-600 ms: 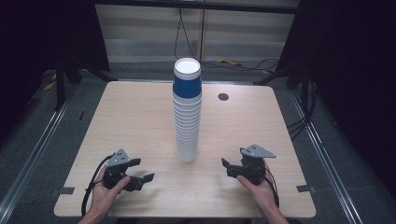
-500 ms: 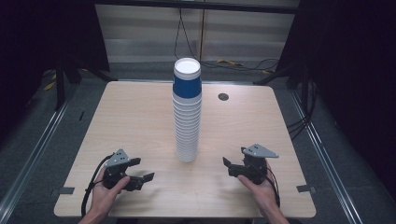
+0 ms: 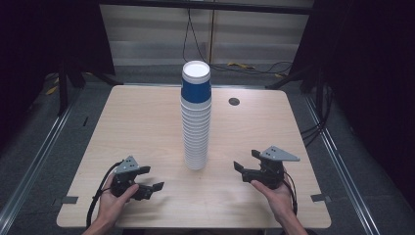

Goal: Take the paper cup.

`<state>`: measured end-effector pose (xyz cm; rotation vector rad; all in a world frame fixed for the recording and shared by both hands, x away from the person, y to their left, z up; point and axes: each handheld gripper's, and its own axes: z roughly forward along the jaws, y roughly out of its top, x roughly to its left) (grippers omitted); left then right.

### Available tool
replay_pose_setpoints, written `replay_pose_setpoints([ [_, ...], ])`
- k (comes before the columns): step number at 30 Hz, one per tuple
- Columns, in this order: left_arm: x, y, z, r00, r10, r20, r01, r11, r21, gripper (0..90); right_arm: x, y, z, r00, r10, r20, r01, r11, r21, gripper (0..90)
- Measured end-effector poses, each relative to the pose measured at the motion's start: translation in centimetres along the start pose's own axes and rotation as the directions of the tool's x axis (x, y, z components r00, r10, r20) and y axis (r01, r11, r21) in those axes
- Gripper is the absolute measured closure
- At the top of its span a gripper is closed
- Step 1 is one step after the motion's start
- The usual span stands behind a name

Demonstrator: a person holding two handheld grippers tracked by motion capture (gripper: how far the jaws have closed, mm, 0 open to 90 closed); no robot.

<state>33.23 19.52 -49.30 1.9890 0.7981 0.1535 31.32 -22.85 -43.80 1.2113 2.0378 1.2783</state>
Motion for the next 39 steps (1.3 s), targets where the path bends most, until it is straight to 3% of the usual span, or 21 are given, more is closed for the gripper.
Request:
replay_pose_setpoints([
  [3,-0.1,0.0,0.0,1.0000,0.001,0.006,-0.001,1.0000,0.000,16.3,-0.4,1.1,-0.6,0.9996,0.000,-0.027,0.000,1.000,0.014,18.8],
  [4,-0.1,-0.1,-0.1,0.9993,-0.016,0.033,0.017,0.9999,-0.005,16.3,-0.6,1.3,-0.7,0.9992,0.012,-0.038,-0.011,1.000,0.011,18.9],
  [6,-0.1,-0.2,-0.2,0.9984,-0.031,0.047,0.032,0.9994,-0.011,16.3,-0.7,1.7,-0.8,0.9987,0.018,-0.048,-0.017,1.000,0.009,18.9],
  [7,-0.2,-0.2,-0.4,0.9990,-0.021,0.039,0.021,0.9997,-0.015,16.4,-0.7,2.3,-1.0,0.9984,0.004,-0.057,-0.004,1.000,0.012,18.9],
  [8,-0.3,-0.2,-0.6,0.9995,-0.012,0.031,0.013,0.9996,-0.025,16.4,-0.5,3.3,-1.3,0.9969,-0.009,-0.079,0.009,1.000,-0.007,18.9],
  [10,-0.1,-0.1,-0.5,0.9992,-0.014,0.036,0.015,0.9995,-0.028,16.3,-0.4,3.8,-1.4,0.9958,-0.019,-0.089,0.018,1.000,-0.015,18.8],
  [11,-0.1,-0.1,-0.5,0.9994,-0.010,0.033,0.011,0.9997,-0.024,16.3,-0.2,5.0,-1.6,0.9953,-0.028,-0.093,0.023,0.998,-0.054,19.2],
  [13,0.1,-0.1,-0.2,0.9994,-0.006,0.035,0.006,0.9999,-0.013,16.3,0.0,6.0,-1.3,0.9935,-0.013,-0.113,0.006,0.998,-0.063,19.4],
  [18,0.0,-0.1,-0.4,0.9998,0.014,0.016,-0.014,0.9999,-0.004,16.3,0.6,7.8,-0.7,0.9879,-0.021,-0.154,0.005,0.995,-0.103,22.0],
  [22,0.1,-0.1,-0.4,0.9998,0.001,0.021,-0.001,1.0000,-0.006,16.3,1.0,8.8,-0.9,0.9866,-0.026,-0.161,0.004,0.991,-0.135,22.0],
  [39,0.4,-0.1,-0.1,0.9996,-0.015,0.026,0.015,0.9999,-0.001,16.2,3.0,15.1,-1.8,0.9543,-0.128,-0.270,0.070,0.974,-0.214,20.8],
])
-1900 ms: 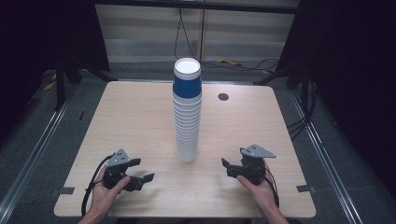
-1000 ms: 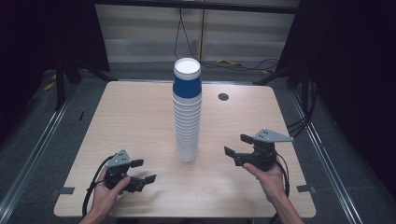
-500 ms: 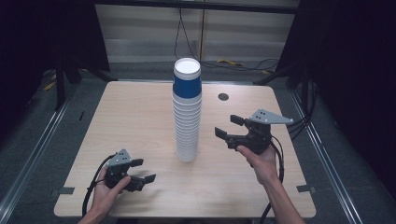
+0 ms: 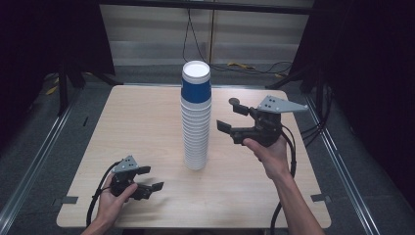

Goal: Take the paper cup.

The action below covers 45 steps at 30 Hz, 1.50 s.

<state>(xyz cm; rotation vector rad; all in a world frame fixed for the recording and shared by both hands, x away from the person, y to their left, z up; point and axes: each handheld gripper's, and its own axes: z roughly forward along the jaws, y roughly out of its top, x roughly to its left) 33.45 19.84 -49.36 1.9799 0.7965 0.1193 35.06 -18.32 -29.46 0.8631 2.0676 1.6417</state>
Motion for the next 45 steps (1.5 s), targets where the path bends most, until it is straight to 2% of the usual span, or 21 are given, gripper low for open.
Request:
replay_pose_setpoints([
  [2,0.0,0.0,0.0,1.0000,-0.003,0.002,0.003,1.0000,0.006,16.2,0.2,0.8,0.6,0.9994,-0.002,-0.035,0.002,1.000,0.012,19.5],
  [4,0.0,0.0,0.1,1.0000,-0.001,0.003,0.001,1.0000,0.004,16.3,0.3,1.2,0.9,0.9989,-0.009,-0.047,0.010,1.000,0.005,19.1],
  [11,0.2,0.1,0.1,0.9998,0.005,-0.019,-0.005,0.9999,-0.011,16.3,0.5,2.9,1.7,0.9980,-0.015,-0.062,0.015,1.000,-0.006,17.8],
  [14,0.1,0.0,0.0,0.9999,0.003,-0.016,-0.004,1.0000,-0.005,16.3,0.9,3.7,2.2,0.9969,-0.023,-0.075,0.024,1.000,0.002,14.4],
  [19,0.2,0.0,0.2,0.9999,0.000,-0.017,0.000,1.0000,-0.004,16.3,0.9,4.9,2.8,0.9943,-0.033,-0.101,0.035,0.999,0.025,14.1],
  [30,0.2,0.0,0.3,0.9999,0.004,-0.014,-0.004,1.0000,-0.001,16.4,0.5,6.9,3.9,0.9931,-0.058,-0.102,0.063,0.997,0.048,14.2],
  [33,0.2,0.0,0.3,0.9999,0.006,-0.015,-0.006,1.0000,0.002,16.4,0.4,7.4,4.3,0.9945,-0.065,-0.082,0.071,0.995,0.064,14.1],
  [37,0.2,0.0,0.3,0.9999,0.006,-0.011,-0.006,1.0000,0.003,16.4,0.5,8.0,5.0,0.9919,-0.074,-0.103,0.083,0.992,0.091,14.2],
  [45,0.1,0.0,0.4,1.0000,0.004,-0.007,-0.004,1.0000,0.005,16.4,0.6,9.3,5.7,0.9902,-0.083,-0.113,0.094,0.990,0.101,14.6],
])
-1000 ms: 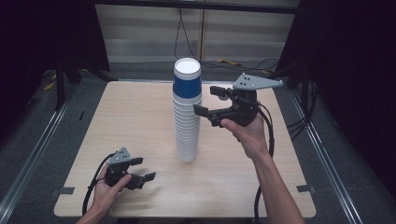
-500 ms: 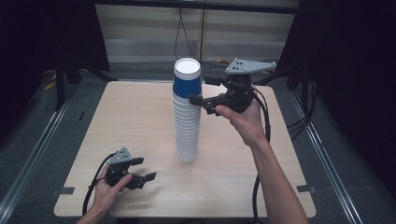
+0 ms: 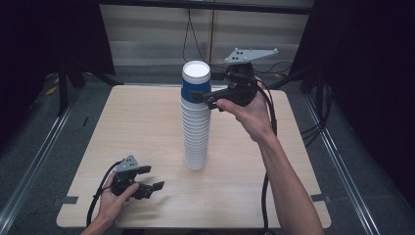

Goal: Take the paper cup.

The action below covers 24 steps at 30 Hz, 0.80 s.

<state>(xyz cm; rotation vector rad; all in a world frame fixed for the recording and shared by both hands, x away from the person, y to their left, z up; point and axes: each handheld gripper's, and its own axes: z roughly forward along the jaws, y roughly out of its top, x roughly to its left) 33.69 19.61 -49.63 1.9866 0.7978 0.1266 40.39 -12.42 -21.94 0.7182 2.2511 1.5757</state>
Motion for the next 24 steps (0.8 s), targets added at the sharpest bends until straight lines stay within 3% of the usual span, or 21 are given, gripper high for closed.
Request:
replay_pose_setpoints([
  [5,0.0,0.0,-0.1,1.0000,0.002,-0.003,-0.002,1.0000,-0.002,16.5,0.0,0.6,0.8,0.9999,-0.015,-0.001,0.015,0.999,0.046,15.2],
  [17,-0.2,0.0,0.0,0.9999,0.006,0.010,-0.006,1.0000,0.002,16.5,0.0,1.2,1.9,0.9998,-0.009,-0.020,0.010,0.998,0.055,16.5],
  [24,-0.1,0.0,0.2,0.9999,0.003,0.011,-0.003,0.9999,0.012,16.4,-0.3,1.2,2.0,0.9999,-0.004,-0.015,0.006,0.997,0.078,24.0],
])
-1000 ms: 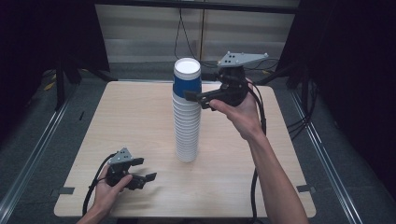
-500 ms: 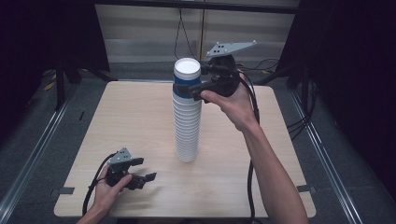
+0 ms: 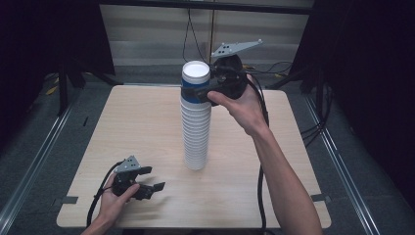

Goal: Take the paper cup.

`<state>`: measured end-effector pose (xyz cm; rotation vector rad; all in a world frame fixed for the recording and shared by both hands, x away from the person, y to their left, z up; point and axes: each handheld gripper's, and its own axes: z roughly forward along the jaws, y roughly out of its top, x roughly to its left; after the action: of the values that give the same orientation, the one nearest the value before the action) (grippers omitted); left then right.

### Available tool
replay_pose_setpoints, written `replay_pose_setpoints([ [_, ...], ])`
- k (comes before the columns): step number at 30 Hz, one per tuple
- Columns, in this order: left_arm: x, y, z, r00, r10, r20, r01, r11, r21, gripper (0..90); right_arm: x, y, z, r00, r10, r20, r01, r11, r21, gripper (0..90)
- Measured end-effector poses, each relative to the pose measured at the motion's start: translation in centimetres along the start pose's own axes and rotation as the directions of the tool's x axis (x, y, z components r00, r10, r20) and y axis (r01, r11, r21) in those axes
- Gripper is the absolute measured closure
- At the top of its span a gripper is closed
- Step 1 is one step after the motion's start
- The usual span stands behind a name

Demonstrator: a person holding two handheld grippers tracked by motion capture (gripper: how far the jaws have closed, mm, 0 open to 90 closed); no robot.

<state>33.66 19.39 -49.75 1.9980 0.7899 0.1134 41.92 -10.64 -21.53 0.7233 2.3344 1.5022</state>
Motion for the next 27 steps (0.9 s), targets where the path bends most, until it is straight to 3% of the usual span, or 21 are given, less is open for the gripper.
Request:
replay_pose_setpoints([
  [8,0.0,0.0,0.0,1.0000,0.003,-0.002,-0.003,1.0000,0.002,16.4,0.0,0.0,-0.2,1.0000,-0.007,0.001,0.007,1.000,-0.014,24.5],
  [14,-0.1,0.0,0.0,1.0000,0.003,0.000,-0.003,1.0000,-0.004,16.4,-0.1,0.1,-0.5,0.9999,0.014,-0.008,-0.014,0.999,-0.043,24.6],
  [27,-0.2,0.1,0.0,1.0000,0.002,0.003,-0.002,1.0000,-0.002,16.6,0.1,0.5,-1.2,0.9997,0.023,-0.005,-0.024,0.991,-0.129,24.8],
])
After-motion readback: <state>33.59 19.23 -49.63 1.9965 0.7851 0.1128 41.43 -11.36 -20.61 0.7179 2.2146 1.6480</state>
